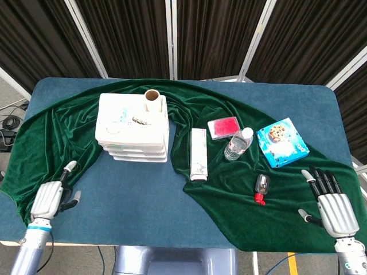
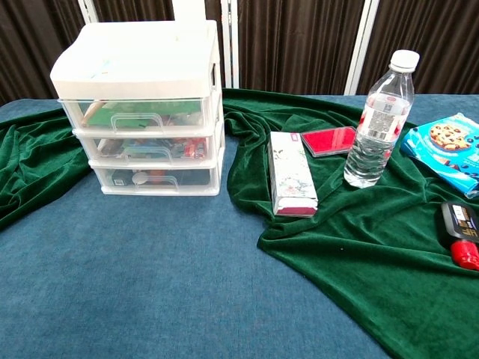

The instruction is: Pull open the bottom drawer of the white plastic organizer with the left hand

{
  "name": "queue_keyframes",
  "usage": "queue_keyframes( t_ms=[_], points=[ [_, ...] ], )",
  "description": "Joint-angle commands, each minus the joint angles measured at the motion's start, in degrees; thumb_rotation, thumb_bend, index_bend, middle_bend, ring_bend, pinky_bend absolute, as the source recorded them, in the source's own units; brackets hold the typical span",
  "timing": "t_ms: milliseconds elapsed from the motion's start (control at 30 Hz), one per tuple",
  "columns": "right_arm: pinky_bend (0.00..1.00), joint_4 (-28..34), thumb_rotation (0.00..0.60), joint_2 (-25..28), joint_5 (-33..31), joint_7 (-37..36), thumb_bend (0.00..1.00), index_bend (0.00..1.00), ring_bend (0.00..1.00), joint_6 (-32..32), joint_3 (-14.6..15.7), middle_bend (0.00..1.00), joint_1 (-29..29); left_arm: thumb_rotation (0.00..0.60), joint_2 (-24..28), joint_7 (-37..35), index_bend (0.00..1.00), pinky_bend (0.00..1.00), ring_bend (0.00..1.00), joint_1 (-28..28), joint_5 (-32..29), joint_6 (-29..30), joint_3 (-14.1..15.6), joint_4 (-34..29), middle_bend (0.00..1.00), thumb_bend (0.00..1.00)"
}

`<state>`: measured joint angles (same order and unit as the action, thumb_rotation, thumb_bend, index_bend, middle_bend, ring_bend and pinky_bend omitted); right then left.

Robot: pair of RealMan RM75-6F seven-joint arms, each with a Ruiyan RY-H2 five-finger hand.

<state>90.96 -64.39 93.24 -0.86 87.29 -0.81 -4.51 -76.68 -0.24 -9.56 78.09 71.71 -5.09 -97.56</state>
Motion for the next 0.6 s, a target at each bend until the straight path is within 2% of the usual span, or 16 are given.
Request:
queue_keyframes(
  t_ms=[33, 100, 133, 267, 333, 600],
  points=[
    [0.0, 0.0, 0.6, 0.1, -0.1, -0.1, 0.04, 0.0, 0.0, 0.0, 0.0, 0.0, 0.0, 0.6, 0.7, -5.7, 0.0, 0.79, 0.85, -3.2, -4.6, -6.5, -1.5, -2.9, 0.93, 0.63],
    [0.0, 0.1, 0.6, 0.2, 0.1, -0.4, 0.04, 0.0, 0.0, 0.2, 0.0, 0.0, 0.0, 0.6, 1.4, -9.1, 0.0, 0.79, 0.86, -5.0, -7.1, -11.0, -2.3, -4.1, 0.93, 0.67],
    [0.0, 0.2, 0.6, 0.4, 0.3, -0.7, 0.04, 0.0, 0.0, 0.6, 0.0, 0.0, 0.1, 0.6, 1.4, -12.5, 0.0, 0.79, 0.86, -6.7, -9.8, -15.4, -3.3, -5.2, 0.93, 0.68],
    [0.0, 0.3, 0.6, 0.7, 0.5, -1.3, 0.04, 0.0, 0.0, 0.9, 0.0, 0.0, 0.3, 0.6, 1.6, -15.3, 0.0, 0.8, 0.86, -9.0, -13.3, -19.8, -4.7, -5.4, 0.93, 0.7],
    [0.0, 0.3, 0.6, 0.9, 0.5, -1.6, 0.04, 0.0, 0.0, 1.2, -0.1, 0.0, 0.4, 0.6, 0.7, -17.8, 0.0, 0.8, 0.86, -11.0, -16.9, -23.6, -6.0, -5.2, 0.93, 0.7],
    [0.0, 0.4, 0.6, 1.3, 0.5, -2.8, 0.04, 0.0, 0.0, 1.2, -0.1, 0.0, 0.4, 0.6, -2.4, -18.8, 0.01, 0.8, 0.86, -16.1, -24.6, -29.3, -7.7, -2.3, 0.93, 0.72]
  ],
)
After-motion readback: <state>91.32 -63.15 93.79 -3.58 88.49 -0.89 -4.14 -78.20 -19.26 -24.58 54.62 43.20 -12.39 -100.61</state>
